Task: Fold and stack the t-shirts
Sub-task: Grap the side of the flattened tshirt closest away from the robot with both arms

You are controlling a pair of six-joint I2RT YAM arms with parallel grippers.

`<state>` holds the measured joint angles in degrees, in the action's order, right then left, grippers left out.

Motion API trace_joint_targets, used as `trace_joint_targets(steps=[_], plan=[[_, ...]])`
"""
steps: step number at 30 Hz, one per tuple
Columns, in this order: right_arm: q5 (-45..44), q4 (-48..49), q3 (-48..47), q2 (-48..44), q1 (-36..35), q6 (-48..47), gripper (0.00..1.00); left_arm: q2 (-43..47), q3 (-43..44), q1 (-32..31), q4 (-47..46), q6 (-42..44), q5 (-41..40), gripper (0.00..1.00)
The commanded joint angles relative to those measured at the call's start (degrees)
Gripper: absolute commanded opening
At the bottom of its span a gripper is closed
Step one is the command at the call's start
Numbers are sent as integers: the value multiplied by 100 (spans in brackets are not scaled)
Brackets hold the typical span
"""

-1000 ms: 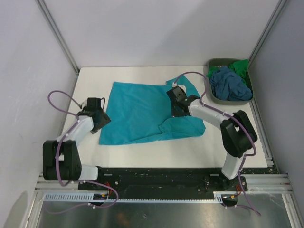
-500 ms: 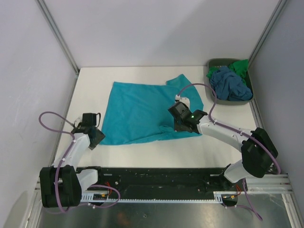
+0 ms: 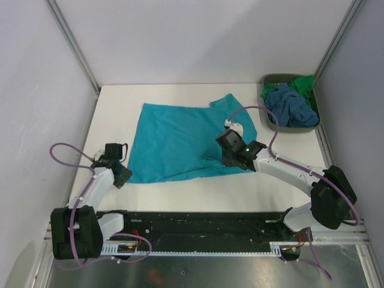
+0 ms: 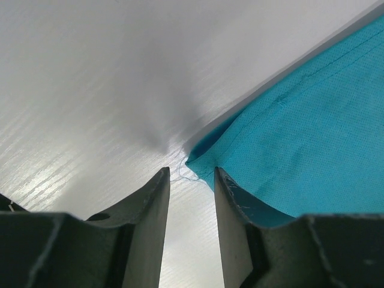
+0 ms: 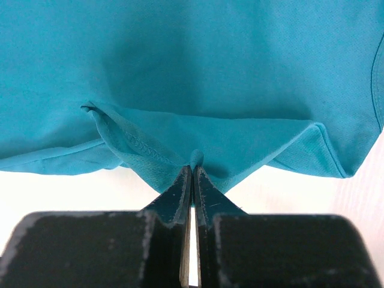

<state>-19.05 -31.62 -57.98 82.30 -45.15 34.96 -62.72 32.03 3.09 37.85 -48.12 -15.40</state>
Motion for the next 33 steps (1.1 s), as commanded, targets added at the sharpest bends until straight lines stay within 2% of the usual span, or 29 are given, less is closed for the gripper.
trace_joint_targets(steps=[1, 8, 17, 20, 27, 33], plan=[[-48, 213, 41, -165, -8, 10, 4, -138, 62, 48, -181, -173, 18, 40], [-23, 262, 72, -156, 2, 4, 4, -437, 144, 42, -282, -208, 81, 40], [4, 216, 76, -250, 47, -13, 4, -766, 166, 42, -478, -216, 52, 34], [3, 159, 76, -351, 49, -13, 4, -847, 216, 42, -518, -172, 20, 28], [-33, -209, 142, -777, 23, 125, 2, -721, 285, 42, -535, -11, 22, 3], [45, -642, 729, -1651, -145, 601, 0, -406, 271, 28, -540, 130, 63, 0]])
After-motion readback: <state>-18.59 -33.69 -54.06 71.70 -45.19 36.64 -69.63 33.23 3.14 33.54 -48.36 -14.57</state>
